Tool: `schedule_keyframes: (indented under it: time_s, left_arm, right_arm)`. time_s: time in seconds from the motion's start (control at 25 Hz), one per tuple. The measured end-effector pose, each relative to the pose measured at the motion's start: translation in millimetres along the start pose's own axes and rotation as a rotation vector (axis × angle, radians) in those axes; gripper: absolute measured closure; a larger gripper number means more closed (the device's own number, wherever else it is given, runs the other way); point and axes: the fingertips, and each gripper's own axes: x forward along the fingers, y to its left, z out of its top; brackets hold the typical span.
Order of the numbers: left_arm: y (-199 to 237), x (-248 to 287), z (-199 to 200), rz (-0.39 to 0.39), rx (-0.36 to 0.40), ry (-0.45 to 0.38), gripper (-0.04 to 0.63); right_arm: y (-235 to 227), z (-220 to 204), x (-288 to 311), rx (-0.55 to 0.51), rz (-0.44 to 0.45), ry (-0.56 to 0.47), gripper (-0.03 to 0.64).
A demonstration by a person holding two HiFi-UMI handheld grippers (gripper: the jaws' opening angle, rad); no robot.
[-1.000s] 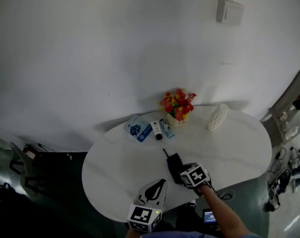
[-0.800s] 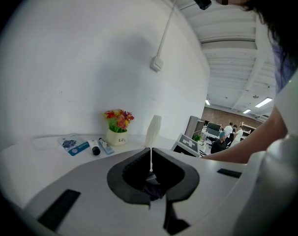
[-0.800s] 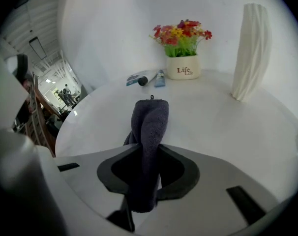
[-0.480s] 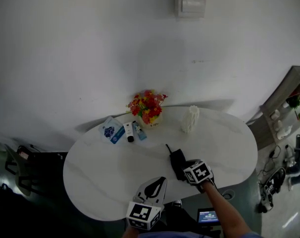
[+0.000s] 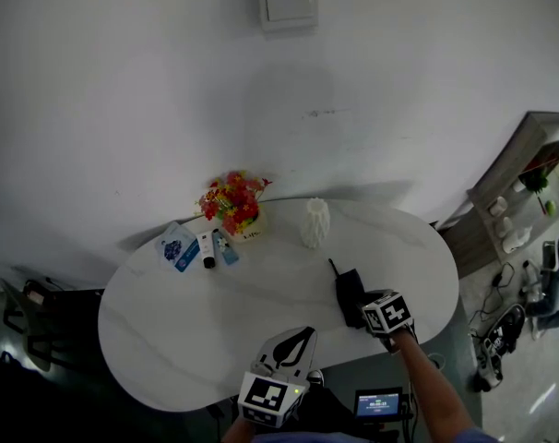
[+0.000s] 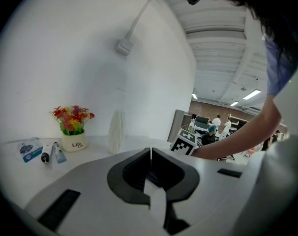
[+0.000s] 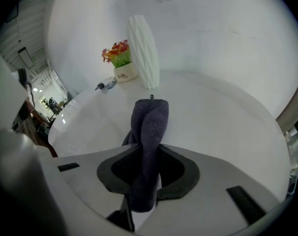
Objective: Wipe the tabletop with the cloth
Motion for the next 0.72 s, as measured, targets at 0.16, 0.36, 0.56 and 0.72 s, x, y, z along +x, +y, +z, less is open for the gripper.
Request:
schedule_keyframes:
  time_s: [0.16,0.36,0.56,0.72]
  left_arm:
    - [-22,19,8,-0.039,-0.001,-0.01,0.575]
    - [-51,35,18,-0.091,0.017,-0.014,0.575]
    - [-67,41,13,-0.114,0.036,0.001,0.575]
    - [-74,41,4,-0.118,0.029,0.031,0.575]
  right_arm:
    - [-40,-15,-19,0.026,-0.039,-0.005,0.529]
    - [-92,-40,-45,0.061,-0.108,0.001,0.529]
    - [-146,-70,-74,0.113,-0.195,0.01,0.529]
    - [-177,-92,-93,0.165,-0.247,0.014,0.529]
